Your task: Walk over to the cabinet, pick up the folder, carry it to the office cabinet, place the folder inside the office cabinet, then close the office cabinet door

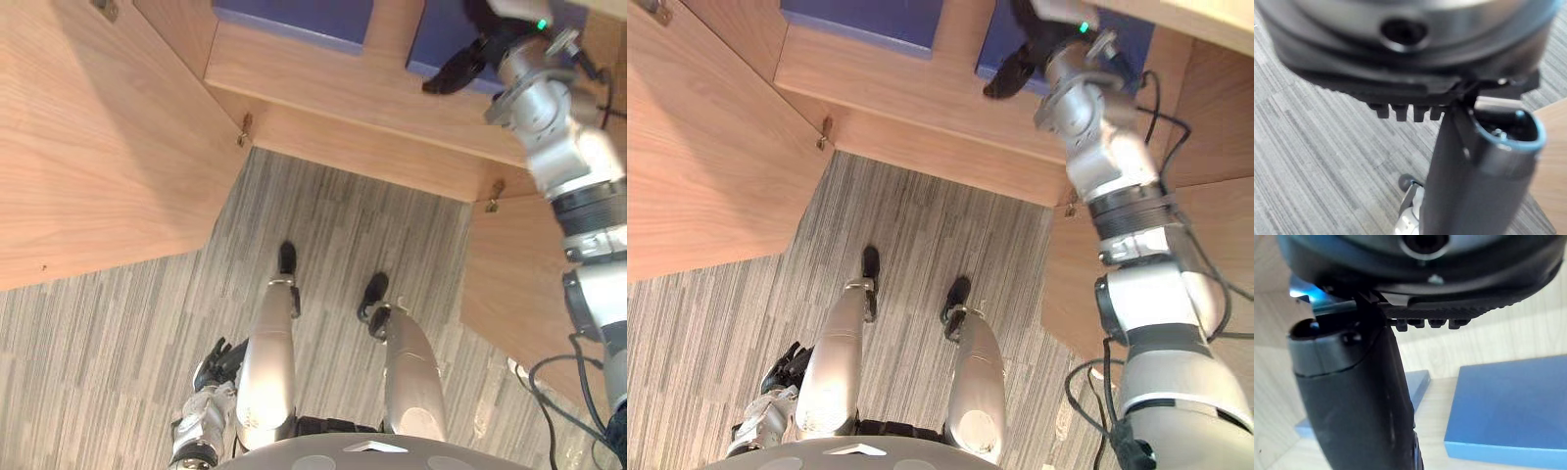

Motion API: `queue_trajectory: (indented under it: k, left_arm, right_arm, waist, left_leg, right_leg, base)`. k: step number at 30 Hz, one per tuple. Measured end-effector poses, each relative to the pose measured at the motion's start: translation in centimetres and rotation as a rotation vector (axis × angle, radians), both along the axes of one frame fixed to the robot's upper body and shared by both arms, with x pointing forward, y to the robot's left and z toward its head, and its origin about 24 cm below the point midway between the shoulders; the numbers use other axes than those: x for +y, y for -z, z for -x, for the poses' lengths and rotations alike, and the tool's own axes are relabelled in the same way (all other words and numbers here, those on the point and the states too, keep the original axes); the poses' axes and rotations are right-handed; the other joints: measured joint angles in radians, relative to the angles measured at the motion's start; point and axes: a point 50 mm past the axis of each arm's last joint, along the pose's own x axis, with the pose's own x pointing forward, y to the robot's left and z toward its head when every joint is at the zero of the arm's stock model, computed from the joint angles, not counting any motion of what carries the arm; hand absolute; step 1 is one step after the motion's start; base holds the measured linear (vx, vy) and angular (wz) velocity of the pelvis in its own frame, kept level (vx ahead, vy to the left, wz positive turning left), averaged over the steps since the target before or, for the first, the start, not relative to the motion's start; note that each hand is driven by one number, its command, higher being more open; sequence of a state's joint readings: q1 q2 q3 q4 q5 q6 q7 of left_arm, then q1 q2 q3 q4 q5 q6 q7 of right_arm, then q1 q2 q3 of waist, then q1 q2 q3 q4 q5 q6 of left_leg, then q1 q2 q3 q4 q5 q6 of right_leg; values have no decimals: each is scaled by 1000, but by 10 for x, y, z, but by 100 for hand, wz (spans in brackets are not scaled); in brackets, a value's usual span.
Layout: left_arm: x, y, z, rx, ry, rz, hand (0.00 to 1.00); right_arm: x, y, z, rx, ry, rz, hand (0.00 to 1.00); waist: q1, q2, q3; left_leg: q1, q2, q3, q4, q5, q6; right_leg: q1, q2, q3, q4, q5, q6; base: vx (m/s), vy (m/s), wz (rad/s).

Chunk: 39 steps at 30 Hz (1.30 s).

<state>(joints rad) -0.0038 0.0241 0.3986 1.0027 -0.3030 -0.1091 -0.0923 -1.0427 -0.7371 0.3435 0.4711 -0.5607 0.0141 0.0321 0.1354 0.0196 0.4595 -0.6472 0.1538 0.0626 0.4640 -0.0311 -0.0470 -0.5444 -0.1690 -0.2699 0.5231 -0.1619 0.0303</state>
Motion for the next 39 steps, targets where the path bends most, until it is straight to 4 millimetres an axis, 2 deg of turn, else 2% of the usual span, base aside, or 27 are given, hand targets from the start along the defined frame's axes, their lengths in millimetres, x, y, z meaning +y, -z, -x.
queue_trajectory:
  k: [3,5,6,7,8,9,10,11,15,17,18,22,24,25,26,28,29,31,34,36,39]
  left_arm:
    - [0,2,2,15,3,2,100]
    - [3,2,4,29,26,-16,100]
    - [6,2,4,39,63,-46,100]
    - [13,1,5,61,108,-85,100]
    - [16,1,6,75,139,-109,100]
    - [22,0,7,97,204,-157,100]
    - [23,0,7,108,235,-175,100]
    - [30,-1,7,134,307,-226,100]
    - [33,-1,9,192,505,-331,100]
    - [34,-2,8,211,586,-375,100]
    - [36,-2,9,227,630,-398,100]
    - [38,2,19,285,716,-426,100]
    - [40,5,29,323,745,-434,100]
    - [41,7,36,353,765,-438,100]
    - [41,7,37,357,767,-438,100]
    - [42,9,42,393,788,-452,100]
    - [41,9,43,398,791,-455,100]
    - [41,11,51,417,786,-448,100]
    - [40,13,60,435,769,-434,100]
    - [39,15,67,455,745,-428,100]
    - [39,17,81,489,685,-411,100]
  right_arm:
    - [-7,27,0,68,25,24,100]
    - [-9,46,0,120,28,19,100]
    - [-9,61,-1,162,25,6,100]
    - [-7,84,-1,222,16,-21,100]
    - [-6,96,0,256,12,-35,100]
    - [-5,123,3,332,8,-59,100]
    - [-5,137,5,373,9,-71,100]
    - [-6,166,11,465,18,-95,100]
    - [-14,252,44,754,80,-154,100]
    - [-19,274,55,836,113,-165,100]
    - [-20,286,62,881,128,-177,100]
    - [-11,321,87,1014,127,-221,100]
    - [2,343,107,1088,116,-294,100]
    - [11,359,122,1138,136,-410,100]
    - [12,363,126,1149,143,-439,100]
    - [22,384,152,1211,210,-668,100]
    - [23,390,161,1227,233,-716,100]
    - [25,408,192,1261,348,-921,100]
    - [23,425,224,1292,484,-1059,100]
    - [23,436,248,1297,604,-1179,100]
    - [25,441,264,1247,705,-1315,100]
  waist:
    - [-1,0,0]
    - [-1,-7,-4]
    - [0,-14,-11]
    - [2,-26,-29]
    - [2,-31,-37]
    - [3,-41,-51]
    - [3,-46,-63]
    - [2,-54,-87]
    - [-8,-57,-156]
    - [-14,-58,-171]
    - [-27,-59,-177]
    - [-44,-66,-222]
    - [-64,-71,-252]
    - [-74,-73,-275]
    - [-78,-74,-278]
    - [-92,-84,-289]
    - [-96,-88,-294]
    - [-118,-98,-301]
    - [-138,-104,-307]
    - [-139,-113,-314]
    - [-139,-121,-337]
  left_leg:
    - [31,1,-2,1,-2,-2]
    - [52,4,-4,4,-5,-4]
    - [67,10,-5,4,-8,-6]
    - [80,14,-7,4,-11,-10]
    - [90,14,-10,2,-13,-10]
    - [115,14,-15,-3,-16,-12]
    - [125,13,-17,-10,-17,-13]
    - [146,12,-18,-25,-18,-13]
    - [208,11,-13,-35,-29,-10]
    - [235,11,2,-40,-35,-5]
    - [261,9,11,-52,-35,-3]
    - [331,3,58,-74,-49,4]
    - [376,-4,84,-90,-57,10]
    - [402,-6,106,-102,-64,11]
    - [407,-7,109,-104,-66,10]
    - [445,-19,131,-131,-71,6]
    - [453,-27,130,-145,-67,7]
    - [489,-53,128,-191,-56,11]
    - [530,-73,133,-217,-55,13]
    - [572,-77,159,-243,-54,15]
    - [607,-82,193,-275,-49,21]
  right_leg:
    - [36,4,0,-4,2,2]
    - [61,13,0,-9,2,3]
    - [81,16,-1,-19,5,1]
    - [97,23,-2,-30,5,1]
    - [112,27,-5,-40,5,1]
    - [142,33,-8,-55,5,2]
    - [153,34,-11,-62,5,2]
    - [180,36,-16,-83,6,4]
    - [269,47,-8,-171,35,29]
    - [303,50,4,-215,59,34]
    - [332,50,9,-246,76,38]
    - [393,51,51,-323,116,52]
    - [426,50,73,-354,129,61]
    - [442,47,93,-369,136,67]
    - [444,47,97,-372,137,67]
    - [460,39,119,-384,146,72]
    - [460,34,123,-387,148,75]
    - [469,15,132,-388,148,80]
    - [494,4,141,-397,146,84]
    - [512,-3,163,-402,146,85]
    - [515,-7,191,-402,145,87]
  base:
    - [0,0,0]
    - [0,0,0]
    - [12,-12,-3]
    - [0,0,0]
    - [0,0,0]
    - [23,-13,6]
    - [39,-15,9]
    - [37,-7,8]
    - [64,44,-3]
    - [66,95,-17]
    - [52,77,-15]
    - [28,72,-30]
    - [15,46,-33]
    - [24,39,-27]
    - [9,49,-35]
    - [-13,43,-26]
    - [-18,38,-18]
    - [-5,38,-11]
    - [13,49,-12]
    - [15,41,-28]
    - [5,36,-30]
